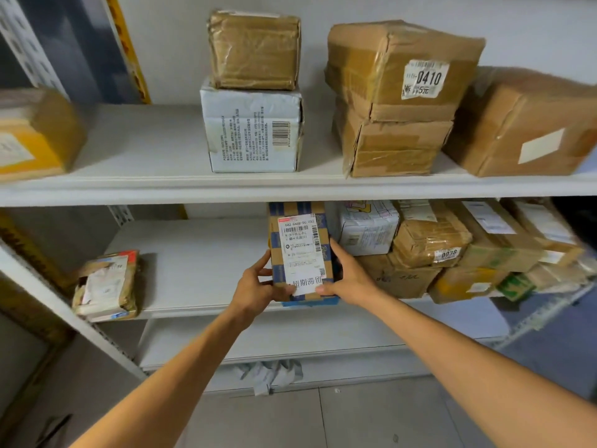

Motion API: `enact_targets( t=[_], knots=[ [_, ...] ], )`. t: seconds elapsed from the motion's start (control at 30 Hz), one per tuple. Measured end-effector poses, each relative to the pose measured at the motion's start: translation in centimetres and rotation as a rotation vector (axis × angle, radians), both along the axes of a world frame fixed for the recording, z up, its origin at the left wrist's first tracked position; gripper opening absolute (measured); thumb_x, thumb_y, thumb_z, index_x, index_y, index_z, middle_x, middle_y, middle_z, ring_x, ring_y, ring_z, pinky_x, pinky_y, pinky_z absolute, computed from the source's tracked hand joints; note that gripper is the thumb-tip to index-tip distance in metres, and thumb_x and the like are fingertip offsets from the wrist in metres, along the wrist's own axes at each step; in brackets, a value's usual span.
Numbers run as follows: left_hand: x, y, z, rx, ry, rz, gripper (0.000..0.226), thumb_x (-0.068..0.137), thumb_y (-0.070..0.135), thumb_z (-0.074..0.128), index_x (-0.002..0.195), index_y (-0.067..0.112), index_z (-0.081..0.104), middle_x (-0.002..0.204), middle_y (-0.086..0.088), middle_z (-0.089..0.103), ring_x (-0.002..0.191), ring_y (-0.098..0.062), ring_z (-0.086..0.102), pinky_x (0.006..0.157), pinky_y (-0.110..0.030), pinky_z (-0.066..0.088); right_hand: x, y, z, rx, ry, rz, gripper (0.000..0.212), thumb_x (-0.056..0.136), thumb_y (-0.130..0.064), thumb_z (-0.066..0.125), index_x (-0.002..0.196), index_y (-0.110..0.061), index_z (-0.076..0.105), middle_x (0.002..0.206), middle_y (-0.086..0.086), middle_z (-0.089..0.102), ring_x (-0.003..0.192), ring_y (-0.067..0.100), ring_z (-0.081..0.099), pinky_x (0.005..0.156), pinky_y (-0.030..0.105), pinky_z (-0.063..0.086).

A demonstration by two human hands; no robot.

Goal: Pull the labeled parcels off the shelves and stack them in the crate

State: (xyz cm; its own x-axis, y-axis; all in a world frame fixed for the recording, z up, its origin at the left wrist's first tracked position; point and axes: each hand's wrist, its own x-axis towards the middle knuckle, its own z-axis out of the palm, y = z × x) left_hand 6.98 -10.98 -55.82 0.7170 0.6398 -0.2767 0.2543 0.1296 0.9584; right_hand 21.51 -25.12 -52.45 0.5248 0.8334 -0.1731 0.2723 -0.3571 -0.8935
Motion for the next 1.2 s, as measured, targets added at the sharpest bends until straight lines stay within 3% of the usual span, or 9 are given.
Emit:
enact_targets(
  t=[0.17,0.3,0.43,0.53,0.67,0.8,0.97,1.1,1.2],
  knots=[
    [-2.1,-0.5,-0.3,0.026,-0.037,-0.049,0.097,0.073,-0.004,0.078,0.151,0.027,0.029,0.124,-0.007,0.058,0.100,-0.022,0.067,0.088,-0.049,0.056,-2.8,-0.8,0.1,0.112,0.013,-0.030,0.112,0.070,0.017,0.075,0.154,-0.024,0.014,0.141,-0.014,0.036,0.131,0.004,0.031,0.077,0.000,0.043],
    [-2.6,-1.0,0.0,0.047,-0.049,-0.169,0.092,0.077,-0.003,0.076,0.149,0.031,0.032,0.127,-0.006,0.057,0.097,-0.016,0.065,0.074,-0.032,0.059,-4.1,-2.5,-1.2,0.184,0.044,-0.116,0.111,0.069,0.020,0.073,0.153,-0.027,0.017,0.138,-0.014,0.041,0.128,0.008,0.039,0.069,0.008,0.050],
    [-1.9,-2.6,-0.4,0.030,-0.057,-0.169,0.094,0.073,-0.009,0.076,0.149,0.028,0.035,0.123,-0.010,0.058,0.101,-0.025,0.066,0.073,-0.034,0.061,-3.8,-4.8,-2.4,0.163,0.018,-0.166,0.110,0.073,0.015,0.073,0.149,-0.040,0.016,0.131,-0.030,0.041,0.128,0.003,0.042,0.079,0.004,0.046],
    [-2.0,-3.9,-1.4,-0.006,-0.061,-0.158,0.093,0.072,-0.006,0.079,0.148,0.028,0.037,0.123,-0.008,0.059,0.102,-0.023,0.067,0.081,-0.040,0.060,-3.2,-5.8,-2.7,0.145,0.040,-0.133,0.108,0.073,0.017,0.071,0.151,-0.037,0.018,0.137,-0.022,0.042,0.125,0.003,0.044,0.082,0.011,0.050],
    [-2.3,-5.3,-1.2,0.037,-0.091,-0.110,0.096,0.070,-0.004,0.080,0.146,0.030,0.033,0.111,0.004,0.060,0.099,-0.017,0.065,0.065,-0.022,0.058,-3.2,-6.5,-2.1,0.150,0.078,-0.153,0.110,0.072,0.019,0.071,0.151,-0.038,0.020,0.142,-0.013,0.043,0.131,0.016,0.044,0.083,0.041,0.059],
    [-2.8,-5.1,-1.0,0.068,-0.112,-0.089,0.100,0.067,-0.002,0.083,0.149,0.027,0.033,0.114,0.004,0.058,0.111,-0.024,0.061,0.075,-0.032,0.061,-3.5,-6.8,-1.8,0.181,0.050,-0.156,0.113,0.071,0.017,0.074,0.147,-0.047,0.019,0.142,-0.015,0.043,0.129,0.015,0.045,0.079,0.034,0.059],
    [-3.1,-5.8,-0.8,0.119,-0.126,-0.118,0.098,0.067,0.000,0.083,0.148,0.028,0.035,0.124,-0.002,0.058,0.115,-0.024,0.058,0.066,-0.018,0.057,-3.9,-7.9,-1.8,0.184,0.023,-0.169,0.114,0.070,0.014,0.076,0.150,-0.043,0.018,0.145,-0.014,0.043,0.128,0.014,0.046,0.080,0.033,0.059],
    [-1.9,-7.0,-0.2,0.140,-0.137,-0.197,0.095,0.070,0.002,0.082,0.148,0.028,0.035,0.114,0.007,0.060,0.111,-0.020,0.060,0.072,-0.022,0.057,-3.2,-10.0,-1.6,0.179,0.004,-0.212,0.114,0.070,0.013,0.077,0.150,-0.042,0.018,0.141,-0.012,0.046,0.124,0.015,0.050,0.081,0.035,0.059],
    [0.1,-8.5,0.2,0.163,-0.147,-0.267,0.091,0.070,0.003,0.082,0.146,0.028,0.037,0.111,0.015,0.058,0.102,-0.006,0.059,0.074,-0.019,0.056,-2.4,-12.3,-1.5,0.192,0.005,-0.293,0.114,0.070,0.012,0.077,0.151,-0.041,0.018,0.139,-0.007,0.049,0.123,0.018,0.053,0.079,0.037,0.060]
  ],
)
